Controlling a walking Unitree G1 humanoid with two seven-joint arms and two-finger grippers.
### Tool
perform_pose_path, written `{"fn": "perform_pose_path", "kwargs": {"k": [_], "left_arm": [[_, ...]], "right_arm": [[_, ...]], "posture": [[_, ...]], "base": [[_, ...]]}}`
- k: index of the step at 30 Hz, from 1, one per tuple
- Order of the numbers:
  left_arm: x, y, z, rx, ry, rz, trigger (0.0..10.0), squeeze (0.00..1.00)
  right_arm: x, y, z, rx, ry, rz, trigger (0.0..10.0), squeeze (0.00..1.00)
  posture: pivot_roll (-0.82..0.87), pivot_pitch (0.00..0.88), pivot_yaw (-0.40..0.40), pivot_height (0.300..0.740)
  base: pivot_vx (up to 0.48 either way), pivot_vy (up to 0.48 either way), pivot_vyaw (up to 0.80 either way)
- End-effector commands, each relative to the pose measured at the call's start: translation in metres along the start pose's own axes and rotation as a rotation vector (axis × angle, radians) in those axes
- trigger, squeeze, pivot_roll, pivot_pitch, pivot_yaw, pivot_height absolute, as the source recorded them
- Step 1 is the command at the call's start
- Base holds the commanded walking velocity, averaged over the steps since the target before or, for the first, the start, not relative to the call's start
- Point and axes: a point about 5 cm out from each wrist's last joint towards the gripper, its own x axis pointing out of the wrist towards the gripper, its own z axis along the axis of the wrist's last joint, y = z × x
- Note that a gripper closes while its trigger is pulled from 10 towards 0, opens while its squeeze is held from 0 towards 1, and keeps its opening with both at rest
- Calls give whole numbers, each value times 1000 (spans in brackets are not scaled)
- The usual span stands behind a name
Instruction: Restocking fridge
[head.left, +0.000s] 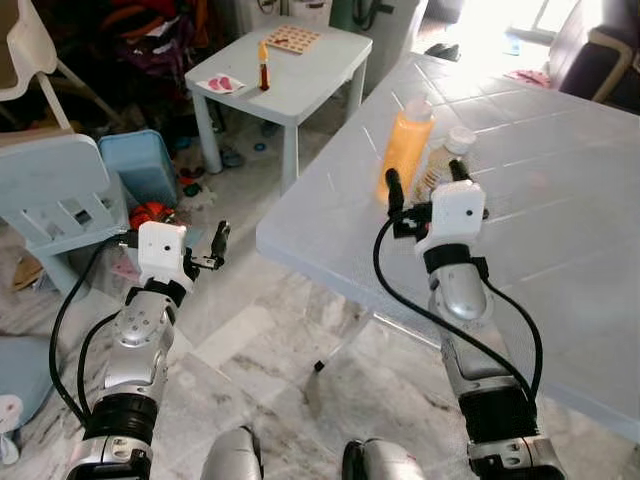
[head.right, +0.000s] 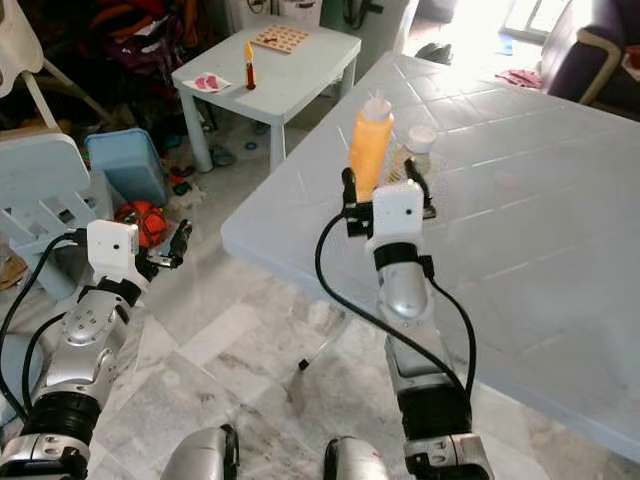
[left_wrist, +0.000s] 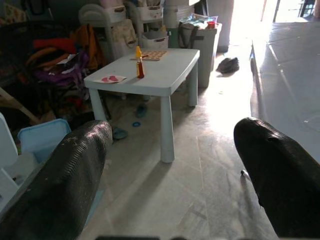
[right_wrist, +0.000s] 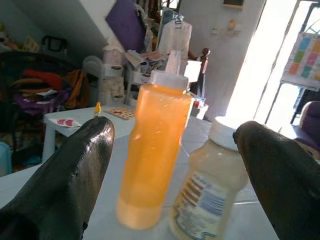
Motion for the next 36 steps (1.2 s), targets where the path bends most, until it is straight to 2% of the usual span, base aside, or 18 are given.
{"fn": "perform_pose_path", "kwargs": {"k": [1, 4, 9, 17, 21, 23, 24, 28, 36], "left_arm": [[-2, 3, 0, 7, 1, 3, 10000, 0], [-1, 2, 1, 9, 0, -2, 10000, 0], [-3, 2, 1, 11, 1, -6, 10000, 0], [-5, 3, 2, 22, -4, -11, 10000, 0], [-12, 10, -1, 1, 18, 17, 10000, 0], [-21, 16, -2, -31, 19, 41, 10000, 0], [-26, 21, 0, -39, 10, 50, 10000, 0], [-39, 25, 5, -37, -8, 52, 10000, 0], [-59, 30, 0, -62, 15, 110, 10000, 0]], "right_arm": [[5, -3, 2, 4, -8, -20, 10000, 0], [16, -4, 5, 18, -19, -29, 10000, 0], [26, -6, 9, 20, -31, -32, 10000, 0], [25, -5, 8, 33, -32, -28, 10000, 0], [10, -4, 2, 27, -15, -21, 10000, 0], [-4, -6, -4, 29, 11, -30, 10000, 0], [-15, -9, -7, 38, 34, -40, 10000, 0], [-36, -19, -14, 56, 80, -73, 10000, 0], [-65, -34, -23, 37, 148, -111, 10000, 0]], "posture": [[59, 98, -19, 740], [65, 104, -14, 740], [70, 109, -11, 740], [77, 116, -12, 740], [69, 99, -6, 740], [66, 88, -3, 740], [65, 85, -2, 740], [59, 68, 1, 740], [41, 37, 3, 740]], "base": [[0, 0, 0], [0, 0, 0], [0, 0, 0], [0, 0, 0], [0, 0, 0], [0, 0, 0], [0, 0, 0], [0, 0, 0], [0, 0, 0]]}}
